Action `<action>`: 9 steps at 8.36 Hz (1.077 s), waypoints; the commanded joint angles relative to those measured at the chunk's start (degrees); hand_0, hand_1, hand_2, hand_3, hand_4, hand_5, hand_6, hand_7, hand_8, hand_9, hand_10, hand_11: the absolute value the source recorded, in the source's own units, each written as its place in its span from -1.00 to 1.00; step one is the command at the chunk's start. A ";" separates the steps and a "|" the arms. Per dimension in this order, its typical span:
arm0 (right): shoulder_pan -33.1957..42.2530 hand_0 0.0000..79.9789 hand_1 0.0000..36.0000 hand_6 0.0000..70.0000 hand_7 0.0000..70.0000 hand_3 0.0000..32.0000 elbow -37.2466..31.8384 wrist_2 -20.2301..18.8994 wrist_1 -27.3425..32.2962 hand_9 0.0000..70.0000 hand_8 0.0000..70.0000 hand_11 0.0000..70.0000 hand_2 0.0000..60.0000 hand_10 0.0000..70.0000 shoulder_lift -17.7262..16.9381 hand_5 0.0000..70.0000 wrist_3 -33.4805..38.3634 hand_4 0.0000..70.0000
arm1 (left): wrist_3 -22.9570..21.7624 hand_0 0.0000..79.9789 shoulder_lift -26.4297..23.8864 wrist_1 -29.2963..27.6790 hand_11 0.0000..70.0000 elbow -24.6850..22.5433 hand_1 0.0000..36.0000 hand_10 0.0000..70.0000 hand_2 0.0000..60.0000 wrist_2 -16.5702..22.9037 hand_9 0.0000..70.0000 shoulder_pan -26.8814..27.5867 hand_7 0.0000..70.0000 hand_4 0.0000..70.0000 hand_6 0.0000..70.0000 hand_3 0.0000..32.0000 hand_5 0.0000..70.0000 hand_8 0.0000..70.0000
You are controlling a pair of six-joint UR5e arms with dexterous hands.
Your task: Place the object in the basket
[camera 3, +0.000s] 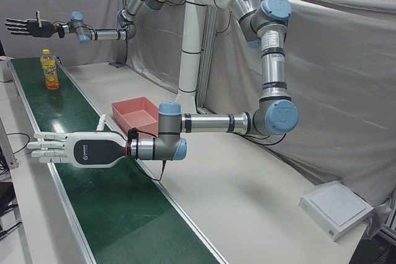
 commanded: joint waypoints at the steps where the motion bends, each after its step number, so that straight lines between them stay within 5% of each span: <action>1: 0.00 -1.00 -1.00 -1.00 -1.00 -1.00 0.03 0.00 -0.04 -1.00 -1.00 -1.00 -1.00 -1.00 0.03 -1.00 0.00 -1.00 | 0.00 0.27 -0.02 -0.01 -0.82 -0.04 -0.72 -0.90 -1.00 0.02 -0.91 -0.10 -1.00 -0.63 -1.00 -1.00 -1.00 -0.98; 9: 0.00 -1.00 -1.00 -1.00 -1.00 -1.00 -0.05 0.00 -0.04 -1.00 -1.00 -1.00 -1.00 -1.00 0.03 -1.00 0.00 -1.00 | 0.00 0.26 0.06 -0.27 -0.81 0.05 -0.71 -0.89 -1.00 -0.07 -0.88 -0.02 -1.00 -0.62 -1.00 -1.00 -1.00 -0.96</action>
